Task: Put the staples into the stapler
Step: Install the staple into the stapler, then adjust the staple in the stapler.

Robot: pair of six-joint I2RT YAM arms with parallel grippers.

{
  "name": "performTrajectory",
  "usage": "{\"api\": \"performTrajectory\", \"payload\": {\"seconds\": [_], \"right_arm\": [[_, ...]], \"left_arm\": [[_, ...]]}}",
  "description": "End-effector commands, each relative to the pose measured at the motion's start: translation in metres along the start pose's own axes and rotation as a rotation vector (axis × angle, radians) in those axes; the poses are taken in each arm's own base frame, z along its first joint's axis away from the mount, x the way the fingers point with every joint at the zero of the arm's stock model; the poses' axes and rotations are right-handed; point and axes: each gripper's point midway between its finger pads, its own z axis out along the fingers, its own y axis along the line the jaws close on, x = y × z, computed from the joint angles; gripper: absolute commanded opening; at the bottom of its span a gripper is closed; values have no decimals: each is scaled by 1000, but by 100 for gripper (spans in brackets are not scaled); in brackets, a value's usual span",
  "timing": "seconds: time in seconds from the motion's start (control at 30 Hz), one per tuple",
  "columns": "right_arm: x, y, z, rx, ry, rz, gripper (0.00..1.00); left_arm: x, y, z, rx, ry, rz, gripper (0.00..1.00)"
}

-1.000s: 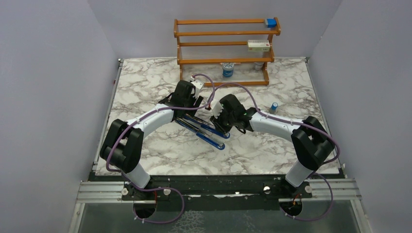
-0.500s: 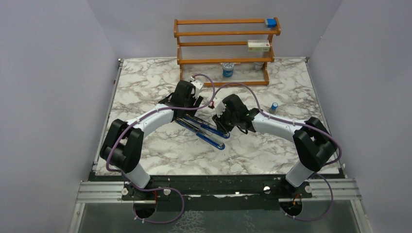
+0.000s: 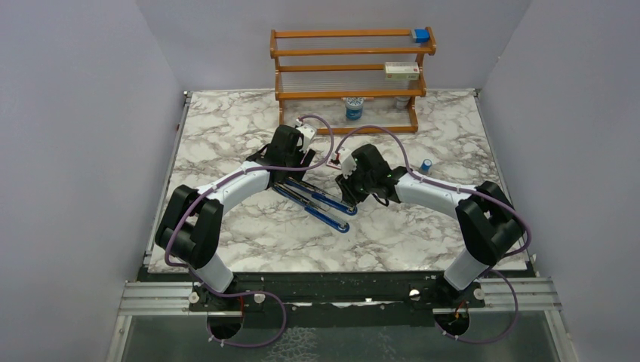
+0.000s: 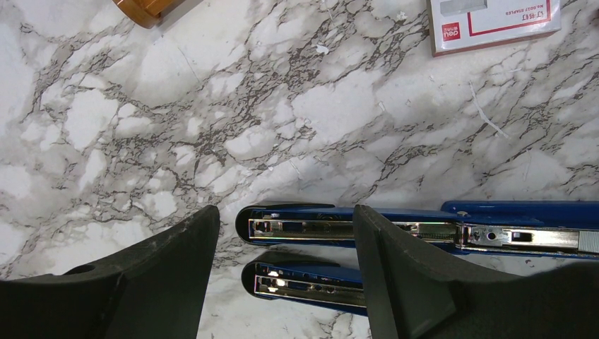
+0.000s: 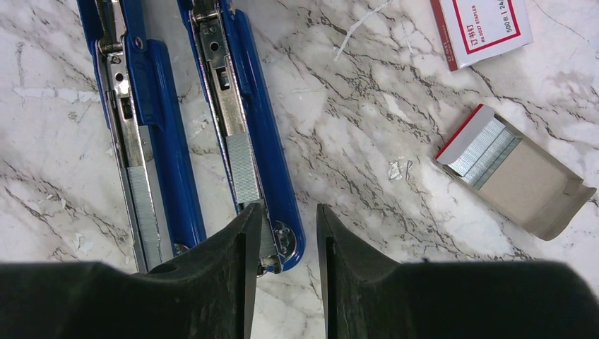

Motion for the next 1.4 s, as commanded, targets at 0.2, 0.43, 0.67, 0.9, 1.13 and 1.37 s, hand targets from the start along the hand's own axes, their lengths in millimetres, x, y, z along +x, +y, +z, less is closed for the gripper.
{"api": "performTrajectory", "payload": {"seconds": [0.2, 0.43, 0.67, 0.9, 1.13, 1.37], "right_arm": [[-9, -2, 5, -5, -24, 7, 37], [-10, 0, 9, -19, -24, 5, 37], [-14, 1, 12, -31, -35, 3, 37], [-16, 2, 14, -41, -37, 2, 37], [-21, 1, 8, -33, -53, -1, 37], [-33, 7, 12, -72, -100, -10, 37]], "left_arm": [[2, 2, 0, -15, -1, 11, 73], [2, 2, 0, -17, 0, 13, 73], [2, 2, 0, -18, 0, 12, 73], [3, 2, 0, -19, 1, 12, 73], [2, 2, 0, -19, -1, 13, 73], [2, 3, 0, -20, -2, 13, 73]]}}
